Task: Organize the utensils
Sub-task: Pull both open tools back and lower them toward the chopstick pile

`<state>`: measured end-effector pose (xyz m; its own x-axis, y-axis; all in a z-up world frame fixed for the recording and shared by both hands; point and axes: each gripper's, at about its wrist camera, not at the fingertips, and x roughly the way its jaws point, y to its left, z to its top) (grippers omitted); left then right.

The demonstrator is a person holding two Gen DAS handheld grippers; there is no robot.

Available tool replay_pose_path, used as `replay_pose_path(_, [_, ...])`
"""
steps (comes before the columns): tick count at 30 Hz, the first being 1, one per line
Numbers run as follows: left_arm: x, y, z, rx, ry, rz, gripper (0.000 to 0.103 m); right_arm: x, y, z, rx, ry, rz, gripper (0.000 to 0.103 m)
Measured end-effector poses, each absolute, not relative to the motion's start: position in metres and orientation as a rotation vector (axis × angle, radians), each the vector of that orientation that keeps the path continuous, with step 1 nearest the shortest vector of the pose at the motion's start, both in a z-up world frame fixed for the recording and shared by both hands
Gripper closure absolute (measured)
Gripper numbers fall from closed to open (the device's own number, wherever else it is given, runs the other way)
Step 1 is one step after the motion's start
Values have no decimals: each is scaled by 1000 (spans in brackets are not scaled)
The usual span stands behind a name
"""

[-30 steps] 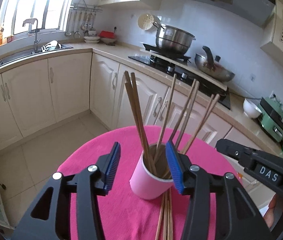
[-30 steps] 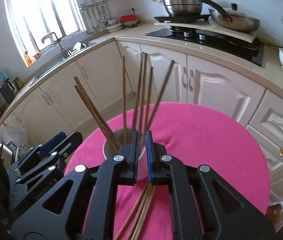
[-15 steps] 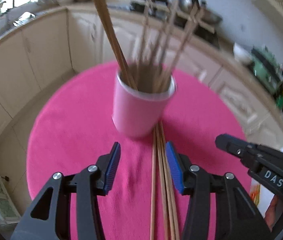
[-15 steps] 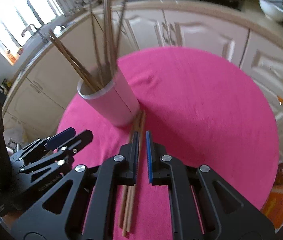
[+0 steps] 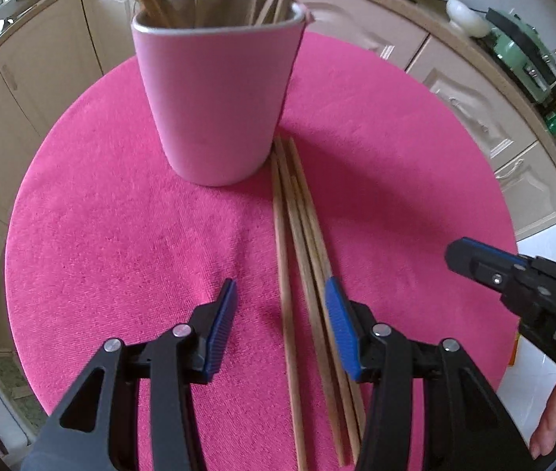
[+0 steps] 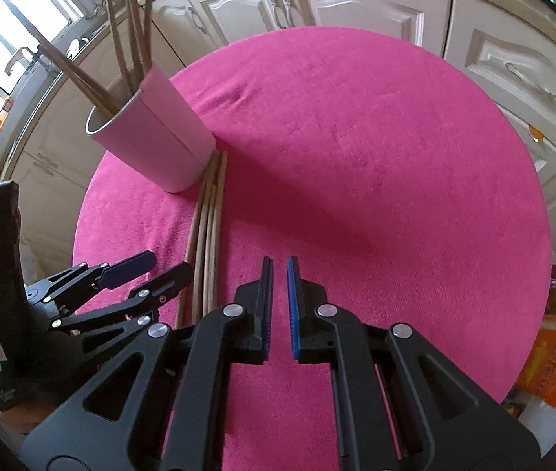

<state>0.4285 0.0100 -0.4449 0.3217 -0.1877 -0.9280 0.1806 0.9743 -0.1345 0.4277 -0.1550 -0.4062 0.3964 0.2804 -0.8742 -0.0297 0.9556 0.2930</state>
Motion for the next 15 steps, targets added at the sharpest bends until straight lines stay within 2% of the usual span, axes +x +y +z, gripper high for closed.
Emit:
replay_pose_path(5, [437, 3, -456, 39, 1264, -232, 57, 428, -155, -413, 259, 1170, 191, 95])
replay_pose_path(11, [443, -2, -458, 40, 1285, -252, 64, 433, -153, -416, 254, 1182, 193, 95])
replay_pose_path(15, [446, 2, -457, 28, 1291, -260, 64, 436, -151, -416, 254, 1187, 202, 95])
